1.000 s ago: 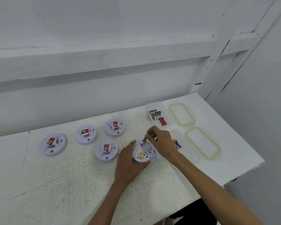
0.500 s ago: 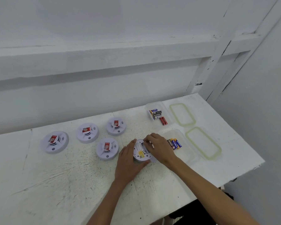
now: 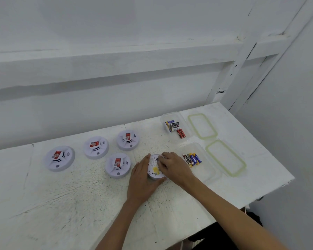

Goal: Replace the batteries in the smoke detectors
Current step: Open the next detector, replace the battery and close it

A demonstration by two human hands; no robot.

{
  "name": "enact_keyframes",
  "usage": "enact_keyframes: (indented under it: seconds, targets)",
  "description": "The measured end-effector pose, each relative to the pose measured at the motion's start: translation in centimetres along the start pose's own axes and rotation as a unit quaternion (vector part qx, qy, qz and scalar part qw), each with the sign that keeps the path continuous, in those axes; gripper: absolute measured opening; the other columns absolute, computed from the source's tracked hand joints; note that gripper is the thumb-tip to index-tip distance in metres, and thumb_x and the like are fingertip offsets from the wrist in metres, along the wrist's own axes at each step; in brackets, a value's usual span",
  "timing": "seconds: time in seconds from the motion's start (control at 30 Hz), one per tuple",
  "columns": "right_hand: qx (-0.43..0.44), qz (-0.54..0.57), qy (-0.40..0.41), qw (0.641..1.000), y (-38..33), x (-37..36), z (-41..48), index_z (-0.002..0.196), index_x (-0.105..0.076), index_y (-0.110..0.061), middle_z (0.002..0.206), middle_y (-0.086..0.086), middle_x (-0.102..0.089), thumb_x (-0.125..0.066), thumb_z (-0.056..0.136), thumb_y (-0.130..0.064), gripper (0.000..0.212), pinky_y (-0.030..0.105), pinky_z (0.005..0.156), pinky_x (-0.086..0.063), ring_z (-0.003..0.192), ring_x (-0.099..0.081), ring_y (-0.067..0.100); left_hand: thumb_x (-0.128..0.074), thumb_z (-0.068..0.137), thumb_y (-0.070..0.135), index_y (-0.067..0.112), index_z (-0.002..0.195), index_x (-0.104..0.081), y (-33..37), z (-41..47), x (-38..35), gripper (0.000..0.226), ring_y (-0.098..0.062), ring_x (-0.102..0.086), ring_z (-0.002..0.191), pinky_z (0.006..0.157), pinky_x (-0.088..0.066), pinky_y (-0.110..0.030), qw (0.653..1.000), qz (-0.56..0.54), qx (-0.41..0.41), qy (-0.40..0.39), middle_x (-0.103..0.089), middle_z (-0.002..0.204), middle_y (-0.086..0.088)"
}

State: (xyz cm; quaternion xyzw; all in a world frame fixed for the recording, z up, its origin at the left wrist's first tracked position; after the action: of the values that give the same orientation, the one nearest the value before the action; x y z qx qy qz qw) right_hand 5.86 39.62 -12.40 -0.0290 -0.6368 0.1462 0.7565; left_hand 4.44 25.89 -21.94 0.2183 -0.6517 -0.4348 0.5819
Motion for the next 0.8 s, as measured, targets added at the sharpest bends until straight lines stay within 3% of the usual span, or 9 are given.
enact_keyframes:
  seconds: [0.07, 0.13, 0.27, 0.37, 0.47, 0.53, 0.63, 0.8]
  targets:
    - [0.006, -0.001, -0.003, 1.000, -0.1, 0.2, 0.2, 0.109, -0.072, -0.009, 0.107, 0.009, -0.070, -0.030, 0.101, -0.039, 0.052, 0.035, 0.069, -0.056, 0.089, -0.061, 0.024, -0.044, 0.077, 0.093, 0.028, 0.156, -0.023, 0.5, 0.0, 0.2, 0.104, -0.018, -0.043, 0.139, 0.119, -0.032, -0.043, 1.000, 0.005, -0.005, -0.001, -0.039, 0.152, 0.004]
    - [0.012, -0.005, -0.002, 1.000, -0.1, 0.3, 0.1, 0.104, -0.074, -0.008, 0.107, 0.010, -0.071, -0.031, 0.101, -0.038, 0.052, 0.035, 0.069, -0.057, 0.088, -0.063, 0.024, -0.041, 0.080, 0.092, 0.040, 0.154, -0.019, 0.3, 0.0, 0.2, 0.093, -0.027, -0.049, 0.135, 0.115, -0.038, -0.054, 1.000, -0.015, -0.004, 0.004, -0.046, 0.149, -0.005]
    - [-0.011, 0.018, 0.005, 1.000, 0.2, 0.2, 0.0, 0.093, -0.075, -0.010, 0.097, 0.006, -0.072, -0.035, 0.101, -0.039, 0.050, 0.037, 0.067, -0.055, 0.081, -0.060, 0.021, -0.053, 0.076, 0.089, 0.047, 0.156, -0.017, 2.6, -0.7, 1.8, 0.097, -0.010, -0.035, 0.142, 0.121, -0.031, -0.043, 0.999, -0.005, -0.024, -0.026, -0.034, 0.155, 0.010]
    - [-0.039, 0.062, 0.002, 0.997, 0.6, 1.0, 0.7, 0.089, -0.075, -0.011, 0.084, 0.002, -0.070, -0.046, 0.098, -0.036, 0.039, 0.037, 0.067, -0.054, 0.073, -0.059, 0.017, -0.070, 0.075, 0.075, 0.036, 0.156, -0.028, 3.3, -0.9, 2.7, 0.099, -0.008, -0.034, 0.144, 0.121, -0.030, -0.037, 0.999, -0.001, -0.024, -0.022, -0.038, 0.156, 0.010]
    - [-0.092, 0.134, 0.045, 0.986, 1.9, 3.1, 1.9, 0.095, -0.075, -0.011, 0.091, 0.000, -0.074, -0.058, 0.095, -0.025, 0.022, 0.026, 0.071, -0.053, 0.075, -0.064, 0.013, -0.066, 0.073, 0.084, 0.030, 0.154, -0.036, 2.3, -0.5, 2.0, 0.102, -0.011, -0.045, 0.141, 0.117, -0.039, -0.048, 0.999, -0.025, -0.026, -0.015, -0.046, 0.154, 0.006]
    - [-0.135, 0.152, 0.077, 0.976, 3.5, 4.4, 3.0, 0.099, -0.073, -0.013, 0.092, -0.003, -0.073, -0.059, 0.095, -0.019, 0.016, 0.019, 0.072, -0.050, 0.076, -0.063, 0.008, -0.071, 0.073, 0.080, 0.023, 0.155, -0.038, 2.2, -0.6, 2.0, 0.105, -0.010, -0.045, 0.141, 0.116, -0.040, -0.048, 1.000, -0.020, -0.019, -0.014, -0.047, 0.154, 0.007]
    - [-0.199, 0.166, 0.104, 0.960, 6.2, 5.6, 5.0, 0.100, -0.073, -0.010, 0.091, 0.002, -0.071, -0.060, 0.092, -0.011, 0.016, 0.028, 0.072, -0.054, 0.076, -0.063, 0.013, -0.071, 0.074, 0.078, 0.021, 0.155, -0.037, 3.1, -0.9, 2.6, 0.105, -0.010, -0.044, 0.142, 0.116, -0.040, -0.048, 1.000, -0.016, -0.020, -0.007, -0.046, 0.155, 0.008]
    - [-0.242, 0.124, 0.080, 0.959, 10.1, 5.3, 8.5, 0.103, -0.073, -0.004, 0.100, 0.014, -0.070, -0.053, 0.089, 0.000, 0.024, 0.038, 0.076, -0.052, 0.089, -0.064, 0.029, -0.069, 0.074, 0.080, 0.018, 0.155, -0.038, 3.1, -0.9, 2.6, 0.106, -0.009, -0.044, 0.141, 0.116, -0.039, -0.049, 1.000, -0.018, -0.025, 0.006, -0.047, 0.154, 0.008]
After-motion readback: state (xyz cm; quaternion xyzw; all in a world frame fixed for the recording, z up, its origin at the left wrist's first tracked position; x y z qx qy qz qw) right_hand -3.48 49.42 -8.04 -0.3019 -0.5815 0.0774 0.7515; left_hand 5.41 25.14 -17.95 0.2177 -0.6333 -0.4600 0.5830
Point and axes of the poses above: each hand's wrist, its own z-axis towards the middle knuckle, its own x-axis out of the back of the hand, y = z × x, the point moved 6 cm from there along z, towards the middle knuckle
